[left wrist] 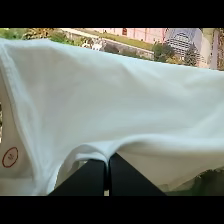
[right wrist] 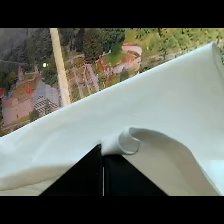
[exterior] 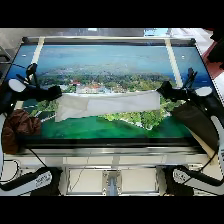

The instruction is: Fold the shirts.

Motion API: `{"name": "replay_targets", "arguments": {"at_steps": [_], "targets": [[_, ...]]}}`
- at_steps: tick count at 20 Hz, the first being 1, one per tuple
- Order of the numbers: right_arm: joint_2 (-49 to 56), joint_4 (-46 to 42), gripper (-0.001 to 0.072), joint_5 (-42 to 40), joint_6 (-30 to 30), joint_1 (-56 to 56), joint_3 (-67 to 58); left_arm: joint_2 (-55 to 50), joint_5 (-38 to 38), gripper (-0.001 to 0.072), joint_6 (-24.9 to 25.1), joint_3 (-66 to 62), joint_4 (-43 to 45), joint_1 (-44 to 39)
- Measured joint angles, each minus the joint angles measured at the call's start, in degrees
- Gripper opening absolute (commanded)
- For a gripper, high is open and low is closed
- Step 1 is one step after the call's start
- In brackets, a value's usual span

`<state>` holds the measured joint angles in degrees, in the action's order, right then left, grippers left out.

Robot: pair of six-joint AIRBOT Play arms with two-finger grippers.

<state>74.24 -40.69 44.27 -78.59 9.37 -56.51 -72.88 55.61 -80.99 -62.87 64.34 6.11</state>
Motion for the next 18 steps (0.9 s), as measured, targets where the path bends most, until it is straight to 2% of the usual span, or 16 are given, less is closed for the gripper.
{"name": "replay_targets", "arguments": {"at_steps": [4, 5, 7, 8, 9, 10, 13, 17, 18], "targets": [[8.6, -0.6, 0.003, -4.5, 0.1, -3.5, -3.3, -8.1, -0.9, 0.0015, 1.9, -2.3, 0.7, -3.5], [10.3, -1.0, 0.0031, -5.4, 0.1, -4.1, -3.7, -9.4, -1.6, 0.0042, 2.1, -2.5, 0.9, -4.2], [12.3, -2.1, 0.0042, -6.5, 0.1, -4.8, -4.1, -11.0, -3.7, 0.0214, 2.4, -3.0, 1.0, -5.2], [13.0, -2.8, 0.0127, -6.9, 0.1, -4.9, -4.4, -11.5, -4.8, 0.0338, 2.6, -3.6, 1.1, -5.4], [13.4, -3.3, 0.028, -7.1, 0.2, -4.9, -4.8, -11.8, -5.7, 0.0431, 2.6, -4.5, 1.2, -5.6], [13.7, -3.8, 0.0404, -7.1, 0.2, -4.6, -5.6, -12.1, -6.2, 0.0493, 2.6, -5.7, 1.2, -5.7], [13.4, -5.1, 0.0412, -4.5, 0.4, -2.9, -9.3, -12.3, -7.0, 0.0498, 2.8, -10.6, 1.4, -6.0], [12.8, -9.1, 0.0414, 2.8, 0.3, 1.7, -14.5, -12.2, -7.6, 0.0497, 2.8, -17.1, 0.3, -6.1], [12.9, -10.1, 0.0441, 4.6, -0.1, 3.0, -15.1, -12.2, -7.7, 0.0497, 2.9, -18.2, -0.6, -6.1]]}}
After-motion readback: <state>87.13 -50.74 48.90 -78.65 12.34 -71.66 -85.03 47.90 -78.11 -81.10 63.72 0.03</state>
